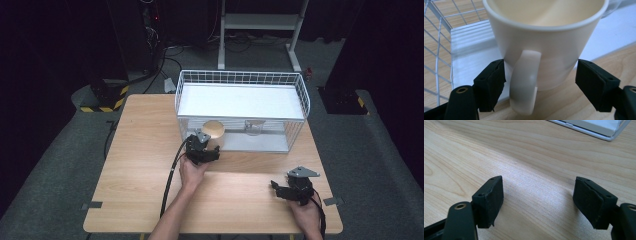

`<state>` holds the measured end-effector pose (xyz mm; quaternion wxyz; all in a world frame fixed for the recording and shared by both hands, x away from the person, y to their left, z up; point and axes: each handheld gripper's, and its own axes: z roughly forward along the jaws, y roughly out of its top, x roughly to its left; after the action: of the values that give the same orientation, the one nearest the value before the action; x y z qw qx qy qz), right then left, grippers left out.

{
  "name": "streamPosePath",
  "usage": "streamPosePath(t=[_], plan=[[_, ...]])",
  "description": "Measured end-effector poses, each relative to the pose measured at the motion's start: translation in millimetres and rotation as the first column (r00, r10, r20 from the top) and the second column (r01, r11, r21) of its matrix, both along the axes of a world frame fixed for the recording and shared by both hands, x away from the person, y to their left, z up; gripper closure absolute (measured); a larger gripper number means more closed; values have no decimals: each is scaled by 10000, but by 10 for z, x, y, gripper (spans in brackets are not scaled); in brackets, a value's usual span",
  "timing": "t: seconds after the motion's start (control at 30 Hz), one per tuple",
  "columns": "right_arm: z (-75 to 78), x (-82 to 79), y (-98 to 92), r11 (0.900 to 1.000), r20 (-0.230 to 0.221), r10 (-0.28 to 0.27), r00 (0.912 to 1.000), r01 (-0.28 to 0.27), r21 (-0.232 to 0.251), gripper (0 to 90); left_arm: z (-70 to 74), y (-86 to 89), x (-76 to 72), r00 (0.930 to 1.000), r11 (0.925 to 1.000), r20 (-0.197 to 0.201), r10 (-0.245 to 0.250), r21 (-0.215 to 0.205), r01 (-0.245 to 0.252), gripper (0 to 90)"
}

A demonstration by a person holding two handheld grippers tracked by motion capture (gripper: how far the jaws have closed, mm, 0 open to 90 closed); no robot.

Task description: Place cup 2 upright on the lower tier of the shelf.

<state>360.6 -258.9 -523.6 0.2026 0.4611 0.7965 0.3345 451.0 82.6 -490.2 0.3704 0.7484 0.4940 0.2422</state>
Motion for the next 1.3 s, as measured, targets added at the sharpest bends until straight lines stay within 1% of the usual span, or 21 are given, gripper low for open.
streamPosePath(t=[0.07, 0.13, 0.17, 0.4, 0.47, 0.67, 0.7, 0.77, 0.8, 0.83, 0.87, 0.93, 0.97, 1.0, 1.03, 1.07, 1.1, 1.13, 1.2, 1.27, 1.3], plan=[[0, 0, 1, 10000, -7, -10, 10000, 10, 6, 247, -16, -1, 30, 9999, 9998, 82, 107, -163, -105, 285], [0, 0, 0, 10000, 1, -2, 10000, 2, -2, 247, -41, -6, 64, 9998, 9998, -126, 167, -64, -168, 311], [0, 1, -1, 10000, 17, 20, 10000, -20, -17, 247, -49, -13, 75, 9996, 9997, -168, 206, -117, -208, 308], [0, 0, -1, 10000, 22, 28, 10000, -28, -23, 247, -23, -48, 155, 9994, 9996, -184, 279, 96, -278, 352], [0, -1, 1, 10000, 7, 9, 10000, -9, -12, 247, -15, -56, 172, 9994, 9995, -133, 328, 11, -328, 372], [0, -1, 0, 10000, 27, 27, 10000, -27, -28, 247, -10, -85, 236, 9985, 9988, -239, 497, -14, -498, 406], [0, -1, 0, 10000, 26, 26, 10000, -26, -30, 247, -12, -97, 245, 9985, 9987, -219, 506, -1, -506, 412], [0, 0, 0, 10000, 21, 24, 10000, -24, -23, 246, -13, -107, 267, 9989, 9987, -159, 446, 262, -442, 419], [0, 0, 0, 10000, 3, 6, 10000, -6, -6, 246, -21, -114, 273, 9988, 9990, -252, 423, 149, -419, 423], [0, 0, 0, 10000, 0, 5, 10000, -5, -4, 246, -25, -108, 285, 9989, 9988, -241, 403, 293, -396, 430], [0, 0, -1, 10000, 0, 13, 10000, -13, -17, 246, -39, -124, 294, 9987, 9992, -339, 374, 181, -368, 433], [0, 0, -1, 10000, 2, 4, 10000, -4, -20, 246, -54, -126, 312, 9987, 9984, -255, 436, 374, -426, 441], [0, 0, -1, 10000, 4, -13, 10000, 13, -23, 245, -64, -131, 318, 9981, 9981, -301, 529, 317, -519, 447], [0, -1, -1, 10000, 2, -33, 10000, 33, -18, 245, -78, -136, 331, 9984, 9989, -356, 437, 174, -431, 452], [0, -1, -1, 10000, 0, -36, 10000, 36, -18, 245, -84, -131, 340, 9979, 9982, -362, 530, 288, -520, 455], [0, -1, -2, 10000, 0, -31, 10000, 31, -27, 245, -101, -142, 349, 9976, 9985, -449, 525, 155, -519, 457], [0, -1, -1, 10000, 1, -36, 10000, 36, -18, 245, -114, -146, 359, 9973, 9984, -496, 543, 162, -536, 464], [0, 0, -2, 10000, 3, -27, 10000, 27, -30, 245, -122, -144, 369, 9971, 9978, -463, 606, 292, -593, 470], [0, -1, -2, 10000, 1, -30, 10000, 30, -27, 245, -138, -170, 388, 9963, 9979, -613, 608, 280, -592, 482], [0, 0, -2, 10000, 1, -31, 10000, 31, -25, 245, -125, -170, 402, 9962, 9966, -563, 669, 526, -640, 484], [0, 0, -2, 10000, 3, -28, 10000, 28, -28, 245, -118, -175, 410, 9960, 9964, -572, 686, 532, -656, 486]])
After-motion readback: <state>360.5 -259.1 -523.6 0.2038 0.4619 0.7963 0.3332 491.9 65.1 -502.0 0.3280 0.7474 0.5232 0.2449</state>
